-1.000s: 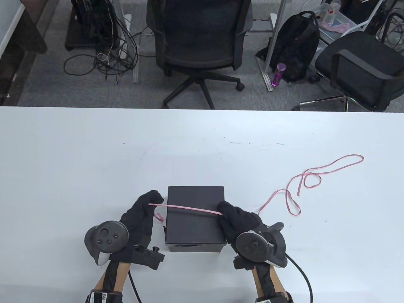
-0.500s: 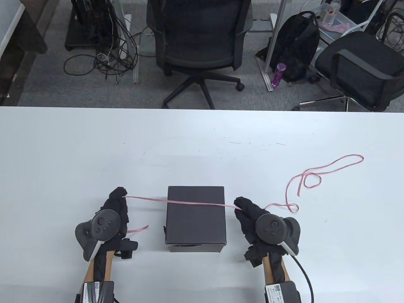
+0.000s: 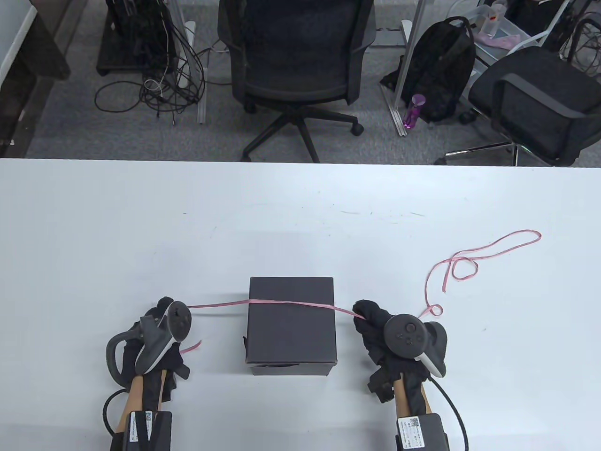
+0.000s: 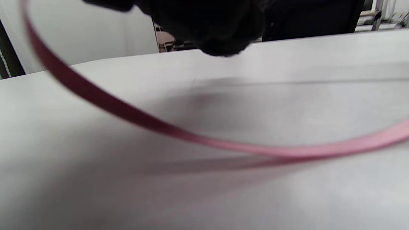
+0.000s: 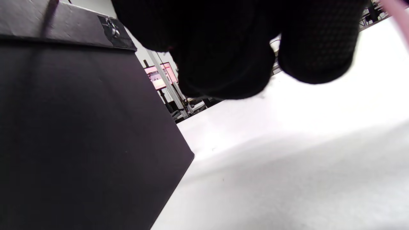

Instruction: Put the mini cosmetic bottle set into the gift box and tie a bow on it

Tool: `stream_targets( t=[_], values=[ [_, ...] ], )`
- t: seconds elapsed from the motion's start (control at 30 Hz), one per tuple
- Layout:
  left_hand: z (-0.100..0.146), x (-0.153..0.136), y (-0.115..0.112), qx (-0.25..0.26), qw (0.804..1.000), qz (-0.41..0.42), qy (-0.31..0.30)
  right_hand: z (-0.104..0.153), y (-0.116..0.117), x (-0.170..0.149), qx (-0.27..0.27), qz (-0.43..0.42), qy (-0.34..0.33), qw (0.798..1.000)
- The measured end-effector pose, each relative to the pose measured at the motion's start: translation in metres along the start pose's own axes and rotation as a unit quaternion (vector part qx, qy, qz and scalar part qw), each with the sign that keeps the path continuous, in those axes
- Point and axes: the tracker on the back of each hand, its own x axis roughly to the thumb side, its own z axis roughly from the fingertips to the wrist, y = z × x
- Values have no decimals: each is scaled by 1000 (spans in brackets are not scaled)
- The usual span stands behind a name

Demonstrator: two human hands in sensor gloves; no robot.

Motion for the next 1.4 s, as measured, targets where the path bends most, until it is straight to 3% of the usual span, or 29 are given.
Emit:
stream_targets(
  t=[0.2,0.33,0.43,0.57,0.63,0.7,0.77,0.83,0.9,1.13,1.4],
  values=[
    [-6,0,-7,-117,993,-28,5,-1,0,5,0,9,-5,1000],
    [-4,4,1,-186,982,-42,-13,-1,-1,9,-7,29,-8,1000],
    [3,6,20,-150,988,-14,-30,0,-5,15,-24,39,-15,999],
    [26,17,58,-23,992,85,-89,2,-15,34,-64,68,-39,995],
    [42,25,76,55,976,158,-143,5,-21,45,-90,89,-56,990],
    [63,35,92,122,938,234,-222,9,-27,59,-109,109,-77,985],
    [79,46,101,155,903,271,-295,12,-30,71,-118,120,-97,981],
    [94,58,106,164,880,278,-348,16,-32,83,-125,125,-121,977],
    [105,69,108,164,873,261,-378,20,-33,95,-128,128,-144,973],
    [120,95,99,166,874,203,-409,32,-28,129,-114,140,-212,961],
    [118,99,94,138,876,210,-412,36,-24,140,-100,138,-235,957]
  ],
)
